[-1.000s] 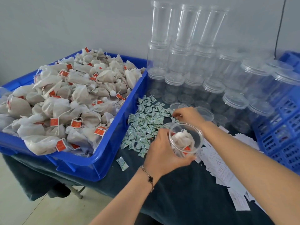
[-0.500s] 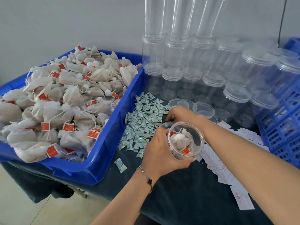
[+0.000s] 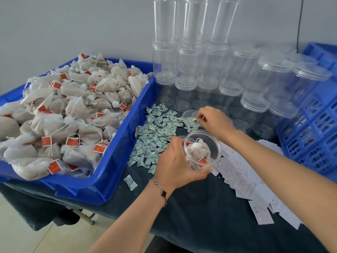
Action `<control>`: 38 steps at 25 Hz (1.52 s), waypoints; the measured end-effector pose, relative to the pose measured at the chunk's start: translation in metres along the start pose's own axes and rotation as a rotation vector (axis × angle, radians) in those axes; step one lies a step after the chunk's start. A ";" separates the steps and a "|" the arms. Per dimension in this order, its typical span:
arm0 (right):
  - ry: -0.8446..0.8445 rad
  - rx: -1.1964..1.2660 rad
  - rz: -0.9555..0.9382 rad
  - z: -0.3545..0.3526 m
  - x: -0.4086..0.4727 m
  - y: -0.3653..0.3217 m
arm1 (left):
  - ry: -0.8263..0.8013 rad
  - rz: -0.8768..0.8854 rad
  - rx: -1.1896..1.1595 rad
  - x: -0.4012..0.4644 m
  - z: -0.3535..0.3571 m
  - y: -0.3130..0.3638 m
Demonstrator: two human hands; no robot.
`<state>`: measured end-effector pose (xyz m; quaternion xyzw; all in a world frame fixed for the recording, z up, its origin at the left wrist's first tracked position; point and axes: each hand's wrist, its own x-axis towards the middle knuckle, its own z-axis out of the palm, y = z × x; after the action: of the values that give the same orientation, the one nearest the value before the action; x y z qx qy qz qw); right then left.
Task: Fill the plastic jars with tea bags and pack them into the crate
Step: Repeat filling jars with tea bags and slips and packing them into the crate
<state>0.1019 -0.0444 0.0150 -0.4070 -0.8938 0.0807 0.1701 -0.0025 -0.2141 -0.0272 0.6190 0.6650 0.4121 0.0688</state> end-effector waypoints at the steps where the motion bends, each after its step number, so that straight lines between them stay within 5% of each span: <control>1: 0.094 0.078 0.003 -0.015 -0.009 0.000 | 0.005 -0.012 0.002 0.001 0.000 0.002; 4: 0.213 0.272 -0.063 -0.057 -0.048 -0.005 | 0.001 -0.023 0.005 0.005 0.003 0.008; 10: 0.100 0.072 -0.301 -0.073 -0.090 -0.026 | -0.007 -0.019 -0.046 0.015 -0.001 0.016; 14: 0.336 0.307 -0.140 -0.047 -0.069 -0.031 | 0.096 -0.093 -0.071 0.017 -0.026 -0.001; 15: 0.294 0.285 -0.081 -0.035 -0.065 -0.030 | 0.117 -0.127 -0.065 0.016 -0.033 -0.008; 19: -0.313 -0.066 -0.153 0.024 -0.064 -0.023 | 0.147 -0.239 -0.052 0.008 -0.051 -0.031; 23: -0.242 -0.215 -0.236 0.050 -0.064 -0.019 | 0.142 -0.275 -0.079 0.002 -0.053 -0.040; 26: -0.140 -0.377 -0.108 0.049 -0.051 -0.012 | 0.120 -0.276 -0.089 0.003 -0.048 -0.036; 30: -0.101 -0.296 0.021 0.034 -0.058 0.006 | 0.083 -0.259 -0.097 0.006 -0.030 -0.022; 38: -0.262 -0.312 0.371 0.004 -0.145 0.062 | -0.088 -0.133 -0.227 -0.010 0.030 0.025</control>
<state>0.2321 -0.1134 -0.0410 -0.5711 -0.8200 0.0239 -0.0292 0.0370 -0.2121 -0.0352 0.5795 0.6499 0.4515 0.1947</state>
